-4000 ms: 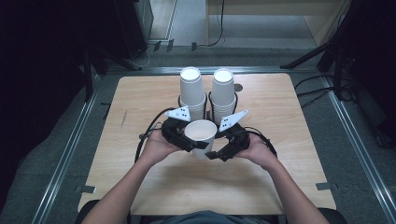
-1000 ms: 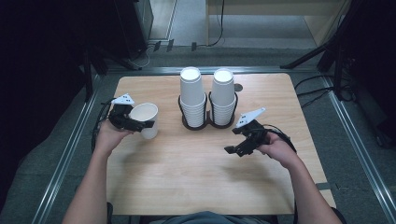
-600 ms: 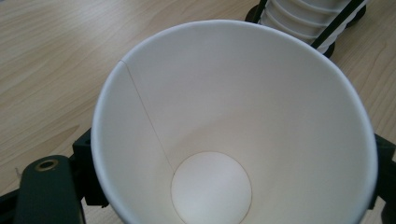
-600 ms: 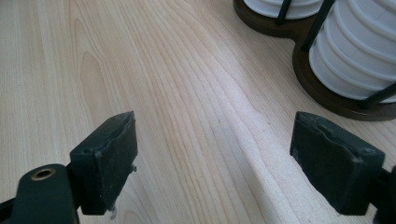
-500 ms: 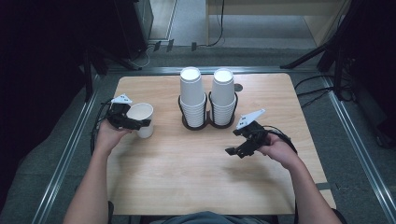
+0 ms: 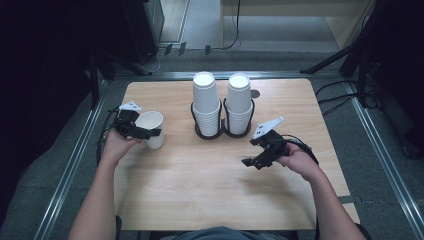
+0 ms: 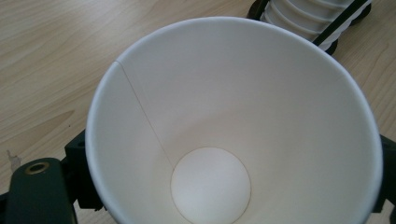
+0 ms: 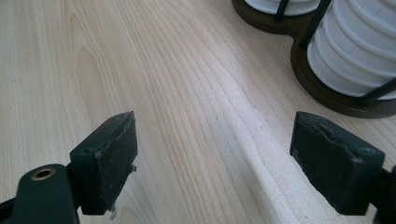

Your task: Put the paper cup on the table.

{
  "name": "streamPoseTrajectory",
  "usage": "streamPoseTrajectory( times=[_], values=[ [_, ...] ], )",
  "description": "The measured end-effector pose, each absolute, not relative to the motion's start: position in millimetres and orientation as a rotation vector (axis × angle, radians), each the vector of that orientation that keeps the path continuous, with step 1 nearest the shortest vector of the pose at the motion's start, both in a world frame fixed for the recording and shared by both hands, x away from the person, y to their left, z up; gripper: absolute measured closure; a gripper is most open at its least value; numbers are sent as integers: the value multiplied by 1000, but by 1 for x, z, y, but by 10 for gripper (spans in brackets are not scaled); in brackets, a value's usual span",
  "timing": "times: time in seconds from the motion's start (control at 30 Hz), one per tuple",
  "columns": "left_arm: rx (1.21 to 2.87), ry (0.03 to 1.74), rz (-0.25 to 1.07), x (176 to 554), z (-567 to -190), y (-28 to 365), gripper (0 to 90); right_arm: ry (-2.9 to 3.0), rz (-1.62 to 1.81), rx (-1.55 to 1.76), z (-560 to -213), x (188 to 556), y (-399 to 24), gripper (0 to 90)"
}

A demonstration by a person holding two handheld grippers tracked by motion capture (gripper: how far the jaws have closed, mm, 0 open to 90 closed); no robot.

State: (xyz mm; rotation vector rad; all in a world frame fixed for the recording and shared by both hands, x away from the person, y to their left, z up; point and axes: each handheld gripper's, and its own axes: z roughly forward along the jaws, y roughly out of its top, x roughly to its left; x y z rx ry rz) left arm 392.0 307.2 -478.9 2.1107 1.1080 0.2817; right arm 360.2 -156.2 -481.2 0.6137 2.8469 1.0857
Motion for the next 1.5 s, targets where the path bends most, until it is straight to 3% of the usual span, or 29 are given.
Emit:
streamPoseTrajectory(
  times=[0.53,1.5],
  values=[
    [2131,1116,207,389,-476,305,21,2856,1057,587,-482,359,-155,154],
    [2116,1130,191,382,-457,310,11,2864,1028,564,-483,358,-154,154]
  ],
)
